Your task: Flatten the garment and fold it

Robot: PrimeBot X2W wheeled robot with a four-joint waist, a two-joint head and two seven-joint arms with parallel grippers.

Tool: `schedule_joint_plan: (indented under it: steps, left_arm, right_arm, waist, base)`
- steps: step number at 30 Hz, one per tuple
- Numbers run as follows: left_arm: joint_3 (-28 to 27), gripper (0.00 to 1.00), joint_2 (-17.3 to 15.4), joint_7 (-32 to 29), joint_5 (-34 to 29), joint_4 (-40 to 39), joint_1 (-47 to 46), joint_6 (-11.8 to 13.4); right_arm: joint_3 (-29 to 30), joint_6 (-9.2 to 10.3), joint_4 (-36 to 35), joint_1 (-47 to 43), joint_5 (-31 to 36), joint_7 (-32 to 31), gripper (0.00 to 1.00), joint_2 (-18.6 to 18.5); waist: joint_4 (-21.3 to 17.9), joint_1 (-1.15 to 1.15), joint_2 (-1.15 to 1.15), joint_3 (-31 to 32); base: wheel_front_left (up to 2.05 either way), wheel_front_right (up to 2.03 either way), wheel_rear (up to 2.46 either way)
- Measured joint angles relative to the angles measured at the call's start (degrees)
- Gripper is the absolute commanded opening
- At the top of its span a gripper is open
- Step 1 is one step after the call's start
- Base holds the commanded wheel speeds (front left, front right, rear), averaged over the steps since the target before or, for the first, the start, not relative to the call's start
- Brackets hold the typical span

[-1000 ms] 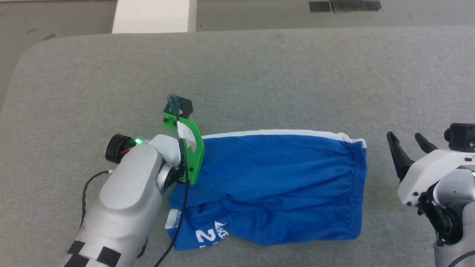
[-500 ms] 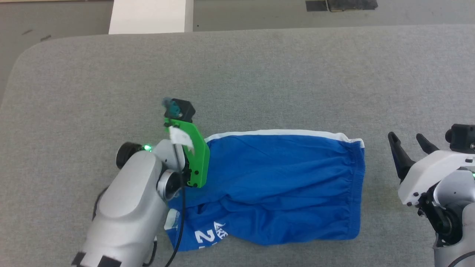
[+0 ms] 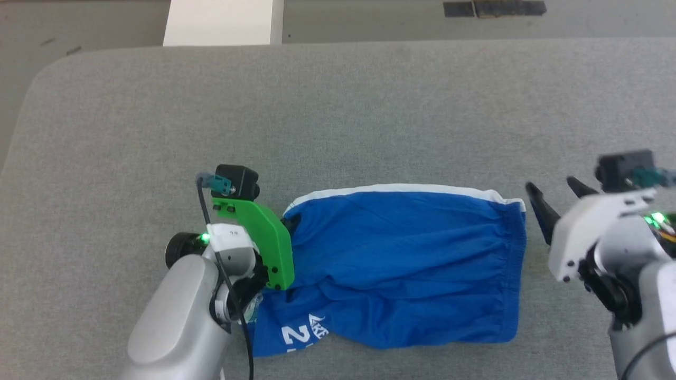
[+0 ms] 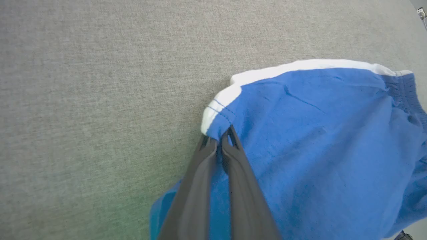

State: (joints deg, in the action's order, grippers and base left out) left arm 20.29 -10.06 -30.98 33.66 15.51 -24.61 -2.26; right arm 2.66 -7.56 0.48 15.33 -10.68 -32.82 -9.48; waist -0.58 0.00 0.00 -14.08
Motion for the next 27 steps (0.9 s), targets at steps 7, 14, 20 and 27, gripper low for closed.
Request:
schedule_joint_plan:
  steps: [7,14,20,27]
  left_arm:
    - [0.8,0.00,0.1,-0.2,0.2,-3.8,1.2,0.6]
    - [1.1,0.00,0.1,-0.5,0.2,-5.7,1.2,0.8]
    - [1.2,0.00,0.1,-0.5,0.3,-6.5,1.2,0.8]
    - [0.9,0.00,0.2,1.0,0.8,-6.5,1.4,1.0]
  right_arm:
    - [-4.7,0.00,5.1,4.0,1.2,-7.1,1.00,-2.5]
    - [-8.0,0.00,8.8,5.1,2.1,-10.6,1.00,-3.3]
    - [-8.5,0.00,9.8,6.6,2.2,-11.1,0.17,-3.4]
    - [-9.5,-0.01,10.4,6.9,1.4,-9.4,0.00,-3.4]
  waist:
    - [0.9,0.00,0.00,-2.1]
    - [2.0,0.00,0.00,-4.3]
    - [2.6,0.00,0.00,-5.3]
    - [2.3,0.00,0.00,-4.2]
  base:
    - [0.00,0.00,0.00]
    - [0.00,0.00,0.00]
    - [0.00,0.00,0.00]
    - [0.00,0.00,0.00]
